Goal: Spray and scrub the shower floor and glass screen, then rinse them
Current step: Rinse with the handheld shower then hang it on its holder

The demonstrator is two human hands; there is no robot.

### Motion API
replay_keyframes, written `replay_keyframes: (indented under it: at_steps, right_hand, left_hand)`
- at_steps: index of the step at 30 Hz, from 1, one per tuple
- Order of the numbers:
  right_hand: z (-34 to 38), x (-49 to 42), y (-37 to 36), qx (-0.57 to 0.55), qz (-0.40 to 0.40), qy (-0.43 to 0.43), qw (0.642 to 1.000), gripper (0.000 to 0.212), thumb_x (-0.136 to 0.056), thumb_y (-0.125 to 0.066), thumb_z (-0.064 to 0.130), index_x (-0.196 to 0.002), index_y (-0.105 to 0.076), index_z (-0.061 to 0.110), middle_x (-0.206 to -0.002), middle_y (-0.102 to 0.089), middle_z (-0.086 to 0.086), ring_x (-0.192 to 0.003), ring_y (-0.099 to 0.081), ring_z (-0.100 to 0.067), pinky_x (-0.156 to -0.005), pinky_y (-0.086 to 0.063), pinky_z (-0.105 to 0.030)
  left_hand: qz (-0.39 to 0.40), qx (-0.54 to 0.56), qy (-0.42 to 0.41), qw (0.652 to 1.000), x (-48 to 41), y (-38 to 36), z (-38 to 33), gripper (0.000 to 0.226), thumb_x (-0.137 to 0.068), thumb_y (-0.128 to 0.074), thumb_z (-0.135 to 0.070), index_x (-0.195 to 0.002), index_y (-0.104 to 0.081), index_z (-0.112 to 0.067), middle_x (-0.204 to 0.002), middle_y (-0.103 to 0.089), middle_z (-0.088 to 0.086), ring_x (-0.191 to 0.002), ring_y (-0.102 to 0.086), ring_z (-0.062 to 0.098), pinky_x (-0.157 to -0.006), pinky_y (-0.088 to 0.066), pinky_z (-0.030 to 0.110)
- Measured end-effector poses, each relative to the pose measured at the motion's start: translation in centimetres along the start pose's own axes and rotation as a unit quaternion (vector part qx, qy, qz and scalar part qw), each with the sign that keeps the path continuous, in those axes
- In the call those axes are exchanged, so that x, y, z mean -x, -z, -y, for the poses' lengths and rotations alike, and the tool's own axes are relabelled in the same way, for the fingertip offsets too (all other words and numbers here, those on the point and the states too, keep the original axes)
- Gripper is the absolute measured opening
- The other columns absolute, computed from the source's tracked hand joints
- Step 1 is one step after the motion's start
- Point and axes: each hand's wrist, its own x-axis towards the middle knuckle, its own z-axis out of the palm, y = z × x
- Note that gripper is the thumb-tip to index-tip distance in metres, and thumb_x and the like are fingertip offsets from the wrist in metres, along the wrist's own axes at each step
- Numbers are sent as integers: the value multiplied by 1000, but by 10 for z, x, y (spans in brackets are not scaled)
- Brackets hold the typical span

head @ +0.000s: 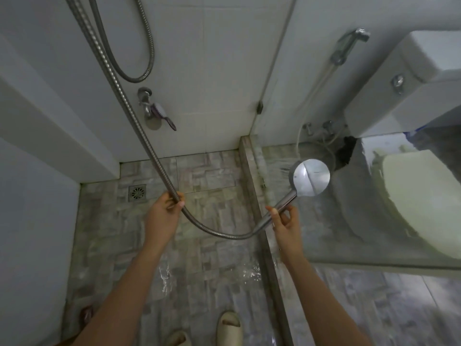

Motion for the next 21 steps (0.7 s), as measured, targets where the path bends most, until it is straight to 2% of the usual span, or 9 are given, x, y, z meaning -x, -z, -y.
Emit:
replay_keyframes:
  at_steps: [4, 6, 9, 11, 14, 17, 19, 21]
  right_hand:
    - [-6, -32, -14, -10, 12, 19, 1000, 24, -94, -59, 20, -117, -51, 19, -119, -66, -3, -105, -63, -1, -77, -52, -13]
    - [-9, -48, -21, -16, 21, 19, 999, 31, -94, -59, 20, -123, -48, 17, -119, -66, -4, -106, -63, -3, -79, -53, -17]
    - [-17, -66, -30, -16, 20, 16, 1000, 40, -93, -62, 22, -129, -46, 17, -120, -63, -14, -112, -62, -22, -93, -53, -39]
    - [-26, -68, -33, -8, 8, 11, 1000, 44, -91, -64, 26, -131, -46, 22, -120, -62, -15, -112, -61, -27, -96, -51, -47]
    - [-47, -56, -37, -33, -15, -22, 999, 45, -89, -65, 23, -130, -46, 22, -120, -62, -18, -112, -61, -33, -94, -51, -52]
    - [-78, -29, -40, -104, -51, -118, 986, 43, -94, -57, 5, -134, -39, 4, -126, -55, -26, -116, -57, -40, -80, -58, -41]
    - [-99, -1, -43, -151, -89, -195, 965, 36, -95, -54, 3, -129, -41, 2, -128, -53, -25, -115, -57, -38, -77, -59, -41]
    - [-117, 26, -42, -200, -125, -260, 936, 35, -95, -55, 4, -128, -43, 0, -123, -54, -24, -102, -61, -31, -69, -60, -37]
  left_hand:
    - [-12, 3, -15, 1000, -21, -14, 3, 12, -93, -66, -14, -104, -68, -19, -103, -72, -3, -100, -68, 13, -89, -56, 45]
    - [-19, -2, -26, 999, -29, -19, 4, 13, -93, -66, -16, -105, -68, -19, -102, -72, -3, -98, -68, 12, -86, -57, 40]
    - [-34, -19, -32, 999, -37, -24, 5, 15, -93, -66, -20, -108, -69, -20, -99, -70, -8, -93, -64, 6, -72, -50, 21]
    - [-38, -21, -36, 998, -41, -27, 8, 15, -93, -66, -19, -108, -69, -19, -98, -70, -8, -90, -63, 3, -68, -45, 16]
    - [-33, -34, -33, 998, -44, -25, 19, 14, -92, -67, -17, -106, -69, -17, -100, -72, -4, -93, -65, 9, -78, -52, 26]
    - [-5, -55, -13, 998, -37, -21, 37, 9, -92, -66, -13, -100, -66, -17, -105, -73, 4, -100, -67, 20, -91, -53, 37]
    - [7, -80, -3, 997, -26, -18, 55, 10, -91, -67, -10, -96, -64, -19, -104, -73, 7, -100, -68, 24, -90, -53, 37]
    - [18, -85, 7, 996, -16, -12, 71, 13, -91, -67, -8, -95, -62, -19, -100, -71, 5, -99, -68, 26, -90, -54, 38]
